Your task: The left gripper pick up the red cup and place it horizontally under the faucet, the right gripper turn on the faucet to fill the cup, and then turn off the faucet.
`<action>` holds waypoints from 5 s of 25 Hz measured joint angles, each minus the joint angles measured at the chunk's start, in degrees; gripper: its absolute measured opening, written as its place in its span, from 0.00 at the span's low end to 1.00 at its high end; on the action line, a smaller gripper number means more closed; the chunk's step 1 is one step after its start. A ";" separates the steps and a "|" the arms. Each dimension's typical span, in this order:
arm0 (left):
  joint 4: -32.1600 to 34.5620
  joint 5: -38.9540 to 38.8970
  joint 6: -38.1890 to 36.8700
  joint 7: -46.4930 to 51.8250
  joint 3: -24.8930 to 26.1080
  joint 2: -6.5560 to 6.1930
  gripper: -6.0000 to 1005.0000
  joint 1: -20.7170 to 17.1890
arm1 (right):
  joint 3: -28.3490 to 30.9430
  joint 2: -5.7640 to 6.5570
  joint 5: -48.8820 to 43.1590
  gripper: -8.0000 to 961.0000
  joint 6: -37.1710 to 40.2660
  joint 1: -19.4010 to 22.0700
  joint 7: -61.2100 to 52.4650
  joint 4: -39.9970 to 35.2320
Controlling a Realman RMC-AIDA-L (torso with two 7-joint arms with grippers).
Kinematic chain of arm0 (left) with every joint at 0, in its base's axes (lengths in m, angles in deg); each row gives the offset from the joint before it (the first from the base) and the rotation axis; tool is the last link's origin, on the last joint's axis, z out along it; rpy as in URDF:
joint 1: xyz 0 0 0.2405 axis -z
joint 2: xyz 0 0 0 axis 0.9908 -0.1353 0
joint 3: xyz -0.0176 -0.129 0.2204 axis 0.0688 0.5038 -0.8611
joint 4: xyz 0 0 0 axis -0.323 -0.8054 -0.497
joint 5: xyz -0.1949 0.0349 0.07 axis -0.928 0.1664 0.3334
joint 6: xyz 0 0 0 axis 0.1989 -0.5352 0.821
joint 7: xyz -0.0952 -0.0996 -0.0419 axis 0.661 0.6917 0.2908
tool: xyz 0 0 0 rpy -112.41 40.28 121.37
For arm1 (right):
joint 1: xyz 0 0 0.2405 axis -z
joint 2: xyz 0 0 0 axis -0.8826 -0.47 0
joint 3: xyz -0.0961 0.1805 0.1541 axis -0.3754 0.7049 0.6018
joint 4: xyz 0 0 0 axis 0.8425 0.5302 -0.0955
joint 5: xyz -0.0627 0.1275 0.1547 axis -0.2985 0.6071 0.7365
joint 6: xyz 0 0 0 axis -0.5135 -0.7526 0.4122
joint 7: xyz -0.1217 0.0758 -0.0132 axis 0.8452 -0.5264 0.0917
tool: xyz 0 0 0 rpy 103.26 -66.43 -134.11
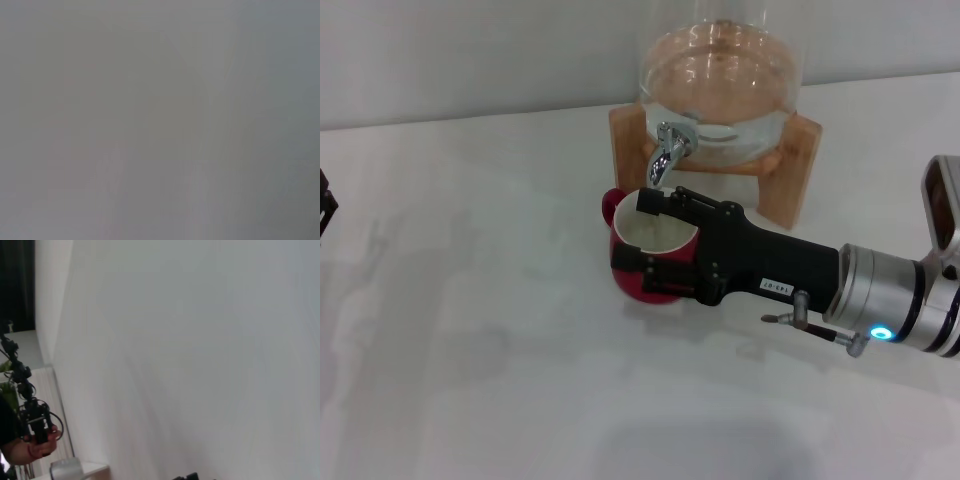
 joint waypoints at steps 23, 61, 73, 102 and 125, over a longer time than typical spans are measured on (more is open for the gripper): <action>0.00 0.44 -0.03 0.00 0.00 0.00 0.88 0.17 | 0.26 0.14 1.48 0.90 -3.48 -1.43 -0.04 -0.71; 0.00 0.62 -0.03 -0.23 -0.01 -0.07 0.88 0.53 | 1.11 0.42 2.12 0.90 -5.66 -0.65 0.47 -1.15; 0.00 0.72 0.23 -0.25 -0.53 0.00 0.88 0.73 | 2.34 0.44 2.22 0.90 -5.17 0.45 0.65 -1.20; -0.07 0.71 0.41 -0.36 -0.74 0.00 0.88 0.87 | 4.09 0.53 2.33 0.90 -5.15 1.60 1.26 -1.18; -0.74 0.71 0.53 -0.35 -1.33 -0.05 0.88 1.63 | 5.63 0.52 2.40 0.90 -5.26 2.16 1.26 -0.96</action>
